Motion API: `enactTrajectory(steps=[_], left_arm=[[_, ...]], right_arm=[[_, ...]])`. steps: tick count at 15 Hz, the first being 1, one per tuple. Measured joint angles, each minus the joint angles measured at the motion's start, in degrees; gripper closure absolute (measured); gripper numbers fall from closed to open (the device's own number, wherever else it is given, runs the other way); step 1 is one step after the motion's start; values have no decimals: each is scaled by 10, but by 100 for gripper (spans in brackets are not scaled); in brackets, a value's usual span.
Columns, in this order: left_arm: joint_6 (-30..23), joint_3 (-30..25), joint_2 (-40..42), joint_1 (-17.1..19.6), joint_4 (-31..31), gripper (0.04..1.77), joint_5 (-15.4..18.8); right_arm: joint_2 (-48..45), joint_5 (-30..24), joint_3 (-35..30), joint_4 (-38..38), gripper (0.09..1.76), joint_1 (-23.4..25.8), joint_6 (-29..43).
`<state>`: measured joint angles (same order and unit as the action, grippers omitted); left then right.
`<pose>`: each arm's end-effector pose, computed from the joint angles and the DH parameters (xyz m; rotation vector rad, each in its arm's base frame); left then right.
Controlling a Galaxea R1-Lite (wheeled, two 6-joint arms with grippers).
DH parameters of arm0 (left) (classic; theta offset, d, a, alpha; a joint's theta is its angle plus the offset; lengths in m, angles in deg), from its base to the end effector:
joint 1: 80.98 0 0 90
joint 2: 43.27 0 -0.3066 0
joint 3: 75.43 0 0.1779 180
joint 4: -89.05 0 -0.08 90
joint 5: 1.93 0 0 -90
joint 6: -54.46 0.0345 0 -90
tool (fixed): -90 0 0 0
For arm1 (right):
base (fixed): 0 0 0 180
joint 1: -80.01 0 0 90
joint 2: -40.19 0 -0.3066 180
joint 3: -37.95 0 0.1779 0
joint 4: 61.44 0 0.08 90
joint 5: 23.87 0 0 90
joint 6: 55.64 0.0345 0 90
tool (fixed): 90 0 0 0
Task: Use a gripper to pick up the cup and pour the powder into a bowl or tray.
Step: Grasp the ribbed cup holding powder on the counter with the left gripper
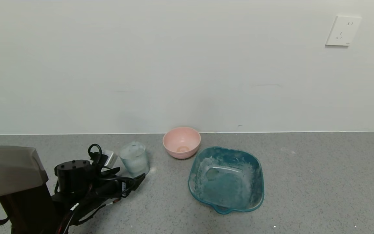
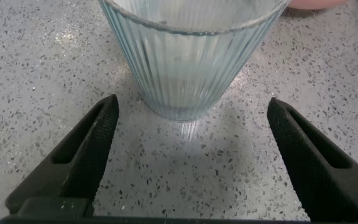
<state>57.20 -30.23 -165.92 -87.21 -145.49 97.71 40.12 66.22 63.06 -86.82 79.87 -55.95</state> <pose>0.3066 -0.0393 0.0401 0.0349 0.3943 -0.2828 -0.0311 -0.0001 0.0749 -0.0054 0.0035 0.0009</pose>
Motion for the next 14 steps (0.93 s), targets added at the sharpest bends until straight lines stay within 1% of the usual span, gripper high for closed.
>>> enactTrajectory(steps=[3,6,14], left_arm=[[2,10,-17,0,-19,9,-2],[2,30,-29,-4,-26,9,-24],[-1,78,-58,-5,-31,9,-26]], right_arm=[[0,0,0,0,14,0,0],[0,0,0,0,14,0,0],[0,0,0,0,14,0,0]])
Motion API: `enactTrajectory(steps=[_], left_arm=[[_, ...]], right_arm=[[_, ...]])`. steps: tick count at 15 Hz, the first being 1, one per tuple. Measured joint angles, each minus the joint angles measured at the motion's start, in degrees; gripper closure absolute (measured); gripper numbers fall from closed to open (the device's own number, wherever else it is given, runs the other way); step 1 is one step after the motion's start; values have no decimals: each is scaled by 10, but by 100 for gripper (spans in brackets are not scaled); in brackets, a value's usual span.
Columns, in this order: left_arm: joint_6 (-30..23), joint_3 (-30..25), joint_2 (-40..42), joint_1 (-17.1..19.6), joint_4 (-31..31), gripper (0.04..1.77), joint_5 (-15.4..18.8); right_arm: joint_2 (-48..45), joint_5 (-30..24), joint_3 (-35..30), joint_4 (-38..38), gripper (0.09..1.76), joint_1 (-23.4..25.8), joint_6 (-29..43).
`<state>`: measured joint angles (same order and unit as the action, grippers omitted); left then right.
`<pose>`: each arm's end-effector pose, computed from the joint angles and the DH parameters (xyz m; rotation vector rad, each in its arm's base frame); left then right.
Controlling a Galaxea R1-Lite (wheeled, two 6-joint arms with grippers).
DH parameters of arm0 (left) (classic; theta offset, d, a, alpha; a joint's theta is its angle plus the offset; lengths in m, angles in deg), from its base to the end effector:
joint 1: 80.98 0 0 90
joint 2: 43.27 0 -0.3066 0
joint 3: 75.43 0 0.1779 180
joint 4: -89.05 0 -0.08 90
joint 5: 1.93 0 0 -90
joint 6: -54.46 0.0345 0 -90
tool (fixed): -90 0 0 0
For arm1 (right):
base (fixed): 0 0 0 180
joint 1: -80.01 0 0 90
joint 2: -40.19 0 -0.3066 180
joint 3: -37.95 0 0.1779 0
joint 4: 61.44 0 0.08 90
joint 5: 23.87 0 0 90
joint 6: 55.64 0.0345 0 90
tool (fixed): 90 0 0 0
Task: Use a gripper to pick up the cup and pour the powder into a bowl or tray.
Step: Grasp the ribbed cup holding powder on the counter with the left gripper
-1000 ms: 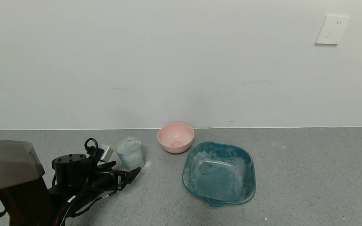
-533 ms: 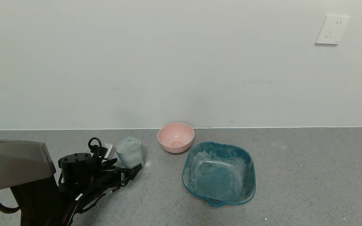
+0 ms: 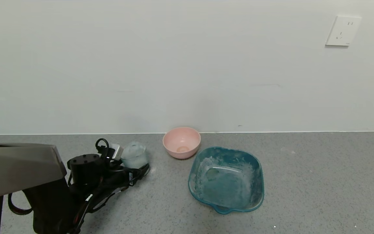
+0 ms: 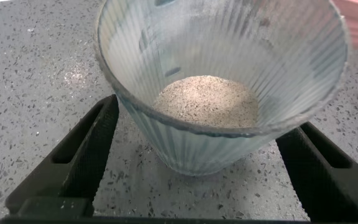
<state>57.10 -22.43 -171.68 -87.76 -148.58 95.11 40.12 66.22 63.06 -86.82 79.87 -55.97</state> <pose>0.3412 -0.0448 0.0332 0.0448 0.3055 -0.2464 -0.0311 -0.0001 0.0749 -0.0058 0.0035 0.0009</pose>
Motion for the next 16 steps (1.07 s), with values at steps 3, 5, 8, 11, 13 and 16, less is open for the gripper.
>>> enactTrajectory(steps=[3,5,8,11,13,16], left_arm=[[0,7,-14,-1,-26,9,-1],[0,10,-23,-3,-35,9,-6],[0,13,-30,-5,-42,9,-7],[0,19,-33,-7,-43,9,-7],[0,21,-34,-7,-43,9,-8],[0,22,-35,-8,-44,9,-8]], right_arm=[[0,0,0,0,14,0,0],[0,0,0,0,14,0,0],[0,0,0,0,14,0,0],[0,0,0,0,14,0,0],[0,0,0,0,14,0,0],[0,0,0,0,14,0,0]])
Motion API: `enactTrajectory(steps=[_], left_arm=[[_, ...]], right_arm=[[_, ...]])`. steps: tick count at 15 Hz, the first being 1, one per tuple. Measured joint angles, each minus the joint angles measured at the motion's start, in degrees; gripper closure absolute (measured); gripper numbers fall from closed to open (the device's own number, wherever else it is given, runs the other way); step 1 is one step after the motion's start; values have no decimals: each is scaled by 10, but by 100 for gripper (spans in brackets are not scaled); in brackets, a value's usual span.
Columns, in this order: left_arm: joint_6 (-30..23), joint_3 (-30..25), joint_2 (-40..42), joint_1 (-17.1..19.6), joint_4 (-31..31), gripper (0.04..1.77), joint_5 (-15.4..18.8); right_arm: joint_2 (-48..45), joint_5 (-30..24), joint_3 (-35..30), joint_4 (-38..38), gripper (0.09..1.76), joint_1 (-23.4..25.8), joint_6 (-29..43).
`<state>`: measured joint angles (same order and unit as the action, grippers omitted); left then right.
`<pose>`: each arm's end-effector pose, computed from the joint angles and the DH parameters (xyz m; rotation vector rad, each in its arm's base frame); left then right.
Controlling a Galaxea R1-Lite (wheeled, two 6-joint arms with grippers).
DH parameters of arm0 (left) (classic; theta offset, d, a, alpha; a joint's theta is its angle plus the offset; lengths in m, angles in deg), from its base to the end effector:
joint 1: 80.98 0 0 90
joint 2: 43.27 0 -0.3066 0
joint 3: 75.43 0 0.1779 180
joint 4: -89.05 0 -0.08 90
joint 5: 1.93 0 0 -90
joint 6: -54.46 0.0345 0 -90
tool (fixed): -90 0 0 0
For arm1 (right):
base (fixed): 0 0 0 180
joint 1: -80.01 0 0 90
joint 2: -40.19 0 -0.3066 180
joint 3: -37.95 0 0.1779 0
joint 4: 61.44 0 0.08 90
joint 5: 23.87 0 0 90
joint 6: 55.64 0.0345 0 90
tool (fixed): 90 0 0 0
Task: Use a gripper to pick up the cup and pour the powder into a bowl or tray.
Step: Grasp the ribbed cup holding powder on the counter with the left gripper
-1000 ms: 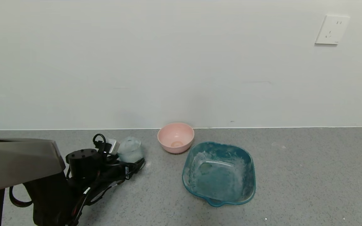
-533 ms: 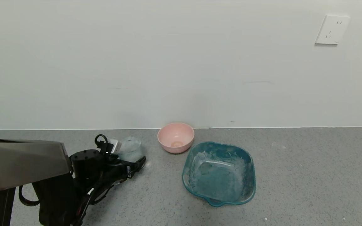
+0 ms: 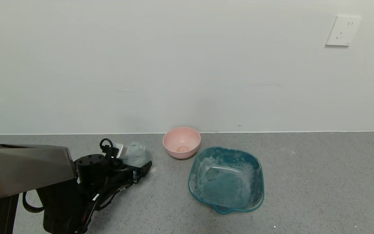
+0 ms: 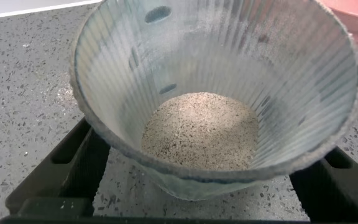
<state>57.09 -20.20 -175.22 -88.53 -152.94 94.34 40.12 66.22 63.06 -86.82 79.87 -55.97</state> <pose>0.3528 -0.0506 0.0258 0.0483 0.2521 -0.2457 -0.0311 -0.0001 0.0749 -0.0058 0.0035 0.0009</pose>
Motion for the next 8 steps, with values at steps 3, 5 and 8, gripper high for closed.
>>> enactTrajectory(steps=[3,5,8], left_arm=[[0,0,-1,-1,1,45,0],[0,0,-1,-2,2,50,0],[0,-1,-1,-2,3,51,1]], right_arm=[[0,0,0,1,14,0,0],[0,0,0,1,14,0,0],[0,0,0,1,14,0,0]])
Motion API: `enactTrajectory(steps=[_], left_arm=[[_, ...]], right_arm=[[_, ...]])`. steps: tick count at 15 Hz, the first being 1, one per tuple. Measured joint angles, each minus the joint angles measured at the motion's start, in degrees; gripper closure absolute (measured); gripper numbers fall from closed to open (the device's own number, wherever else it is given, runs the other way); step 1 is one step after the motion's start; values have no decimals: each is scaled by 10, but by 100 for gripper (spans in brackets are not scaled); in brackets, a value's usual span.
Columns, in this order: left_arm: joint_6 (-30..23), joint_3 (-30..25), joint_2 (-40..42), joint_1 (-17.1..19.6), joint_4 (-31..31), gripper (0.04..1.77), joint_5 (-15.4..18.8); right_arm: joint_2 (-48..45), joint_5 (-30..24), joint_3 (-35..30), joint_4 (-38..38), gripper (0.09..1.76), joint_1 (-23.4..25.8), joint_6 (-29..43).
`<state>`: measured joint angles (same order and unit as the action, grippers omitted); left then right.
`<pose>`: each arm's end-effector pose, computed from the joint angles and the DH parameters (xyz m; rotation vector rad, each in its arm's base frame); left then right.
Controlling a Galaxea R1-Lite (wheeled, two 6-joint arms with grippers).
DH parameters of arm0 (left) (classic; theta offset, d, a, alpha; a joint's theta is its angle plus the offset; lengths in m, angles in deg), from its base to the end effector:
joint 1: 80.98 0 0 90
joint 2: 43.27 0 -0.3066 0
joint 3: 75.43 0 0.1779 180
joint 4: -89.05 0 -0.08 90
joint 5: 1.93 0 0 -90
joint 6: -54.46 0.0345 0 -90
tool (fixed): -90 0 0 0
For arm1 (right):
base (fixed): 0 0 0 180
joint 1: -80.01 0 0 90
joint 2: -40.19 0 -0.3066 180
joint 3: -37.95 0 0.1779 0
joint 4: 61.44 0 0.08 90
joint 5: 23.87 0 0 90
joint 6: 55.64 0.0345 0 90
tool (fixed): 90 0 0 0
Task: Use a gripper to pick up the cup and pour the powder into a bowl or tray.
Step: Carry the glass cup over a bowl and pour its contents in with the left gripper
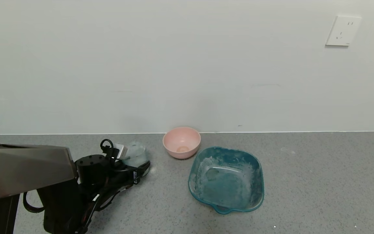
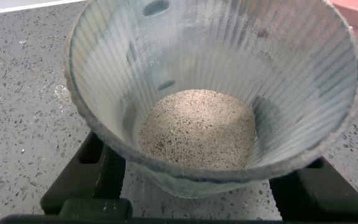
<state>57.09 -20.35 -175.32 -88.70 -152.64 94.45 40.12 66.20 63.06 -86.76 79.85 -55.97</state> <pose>0.3520 -0.0516 0.0242 0.0485 0.2617 -0.2507 -0.0311 -0.0001 0.0750 -0.0058 0.0024 0.0016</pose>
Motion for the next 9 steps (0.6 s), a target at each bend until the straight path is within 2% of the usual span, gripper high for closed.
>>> enactTrajectory(steps=[7,9], left_arm=[[0,-3,12,0,13,52,0],[0,1,28,0,48,52,0]], right_arm=[[0,0,0,0,14,0,0],[0,0,0,0,14,0,0]])
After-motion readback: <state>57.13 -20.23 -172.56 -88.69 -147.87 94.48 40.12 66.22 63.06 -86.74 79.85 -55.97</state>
